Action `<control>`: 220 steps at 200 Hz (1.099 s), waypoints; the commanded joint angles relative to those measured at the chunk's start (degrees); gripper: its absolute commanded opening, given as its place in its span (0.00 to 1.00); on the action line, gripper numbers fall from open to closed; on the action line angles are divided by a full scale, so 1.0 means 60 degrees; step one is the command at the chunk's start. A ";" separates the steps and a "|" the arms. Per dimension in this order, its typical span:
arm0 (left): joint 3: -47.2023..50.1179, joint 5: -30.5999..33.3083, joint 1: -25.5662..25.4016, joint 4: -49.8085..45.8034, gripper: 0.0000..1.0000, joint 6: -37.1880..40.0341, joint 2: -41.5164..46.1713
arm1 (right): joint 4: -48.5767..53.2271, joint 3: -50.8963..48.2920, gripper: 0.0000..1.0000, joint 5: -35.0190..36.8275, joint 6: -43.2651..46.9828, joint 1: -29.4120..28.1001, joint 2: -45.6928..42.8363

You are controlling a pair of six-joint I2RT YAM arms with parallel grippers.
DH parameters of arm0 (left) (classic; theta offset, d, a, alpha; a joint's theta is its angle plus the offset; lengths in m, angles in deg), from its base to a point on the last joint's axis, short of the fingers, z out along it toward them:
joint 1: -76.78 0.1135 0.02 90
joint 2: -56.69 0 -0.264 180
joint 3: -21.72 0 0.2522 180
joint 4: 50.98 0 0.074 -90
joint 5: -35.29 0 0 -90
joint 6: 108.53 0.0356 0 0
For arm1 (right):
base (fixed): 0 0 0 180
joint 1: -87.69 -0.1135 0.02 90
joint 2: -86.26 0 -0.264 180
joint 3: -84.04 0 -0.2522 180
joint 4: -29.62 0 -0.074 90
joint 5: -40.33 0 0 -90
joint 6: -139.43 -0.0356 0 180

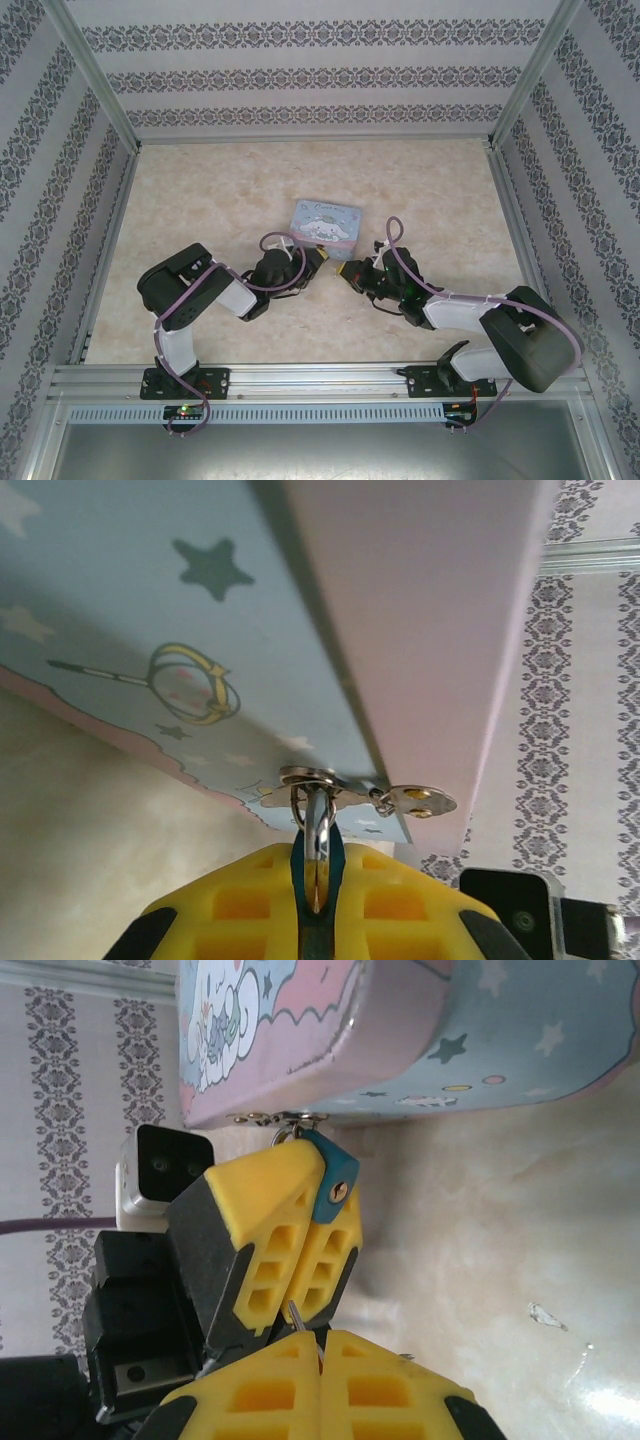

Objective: Unlock the padlock with the key

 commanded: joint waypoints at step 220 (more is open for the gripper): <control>-0.0350 0.0184 -0.0522 0.1746 0.00 -0.0706 -0.0543 | -0.0594 -0.0007 0.00 0.0957 -0.0803 0.0066 0.0661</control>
